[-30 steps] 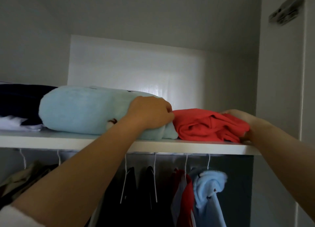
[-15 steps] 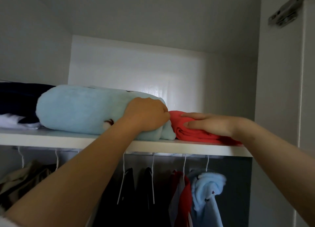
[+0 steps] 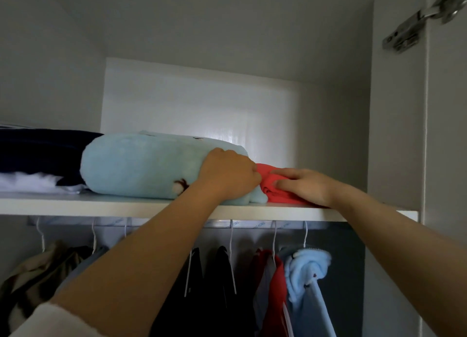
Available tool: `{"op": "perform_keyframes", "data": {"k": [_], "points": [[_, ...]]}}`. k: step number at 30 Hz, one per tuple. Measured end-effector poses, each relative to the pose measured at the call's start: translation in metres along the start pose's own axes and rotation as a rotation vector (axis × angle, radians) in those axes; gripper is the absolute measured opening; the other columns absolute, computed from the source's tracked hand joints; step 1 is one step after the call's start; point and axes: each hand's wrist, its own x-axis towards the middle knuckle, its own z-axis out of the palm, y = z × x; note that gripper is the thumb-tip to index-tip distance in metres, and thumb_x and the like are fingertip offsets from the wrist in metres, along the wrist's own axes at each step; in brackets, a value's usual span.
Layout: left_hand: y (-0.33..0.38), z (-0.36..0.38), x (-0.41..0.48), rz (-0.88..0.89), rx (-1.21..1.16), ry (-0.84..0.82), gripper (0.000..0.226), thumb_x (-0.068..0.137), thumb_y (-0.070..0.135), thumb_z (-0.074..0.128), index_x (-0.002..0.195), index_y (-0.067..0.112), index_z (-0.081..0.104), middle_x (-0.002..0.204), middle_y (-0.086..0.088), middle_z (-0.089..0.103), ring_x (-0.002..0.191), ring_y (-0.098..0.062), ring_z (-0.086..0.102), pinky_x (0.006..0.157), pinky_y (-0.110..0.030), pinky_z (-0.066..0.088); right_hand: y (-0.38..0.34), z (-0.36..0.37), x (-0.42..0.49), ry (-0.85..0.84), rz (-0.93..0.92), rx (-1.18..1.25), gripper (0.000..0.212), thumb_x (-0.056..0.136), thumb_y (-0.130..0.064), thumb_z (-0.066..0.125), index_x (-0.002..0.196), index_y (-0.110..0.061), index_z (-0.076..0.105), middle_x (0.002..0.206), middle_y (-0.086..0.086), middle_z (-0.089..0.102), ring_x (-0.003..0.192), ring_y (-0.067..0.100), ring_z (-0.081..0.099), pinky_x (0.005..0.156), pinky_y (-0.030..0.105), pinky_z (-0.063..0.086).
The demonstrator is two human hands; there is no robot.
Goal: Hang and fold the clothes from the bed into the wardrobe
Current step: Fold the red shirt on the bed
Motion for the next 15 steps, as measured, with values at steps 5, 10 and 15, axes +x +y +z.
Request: {"op": "perform_keyframes", "data": {"k": [5, 10, 15], "points": [[-0.004, -0.009, -0.007, -0.090, -0.339, 0.180, 0.026, 0.087, 0.031, 0.047, 0.102, 0.030, 0.067, 0.110, 0.007, 0.066, 0.102, -0.019, 0.056, 0.081, -0.027, 0.037, -0.009, 0.000, -0.020, 0.237, -0.057, 0.060, 0.044, 0.093, -0.037, 0.047, 0.136, -0.038, 0.040, 0.145, -0.003, 0.042, 0.130, 0.021, 0.040, 0.106, 0.033, 0.029], [-0.002, -0.022, -0.023, -0.105, -0.575, 0.244, 0.023, 0.085, 0.020, 0.048, 0.095, 0.025, 0.068, 0.101, 0.007, 0.067, 0.095, -0.019, 0.058, 0.085, -0.033, 0.047, -0.024, -0.001, -0.043, 0.386, -0.111, 0.181, 0.035, 0.093, -0.032, 0.048, 0.128, -0.033, 0.052, 0.132, -0.002, 0.052, 0.116, 0.015, 0.048, 0.093, 0.024, 0.032], [0.003, -0.034, -0.055, -0.133, -0.618, 0.264, 0.022, 0.088, 0.020, 0.047, 0.091, 0.025, 0.068, 0.099, 0.006, 0.066, 0.089, -0.017, 0.057, 0.079, -0.028, 0.046, -0.040, 0.000, -0.071, 0.450, -0.117, 0.280, 0.023, 0.093, -0.025, 0.050, 0.111, -0.024, 0.063, 0.109, -0.007, 0.058, 0.101, 0.008, 0.048, 0.088, 0.021, 0.033]]}}
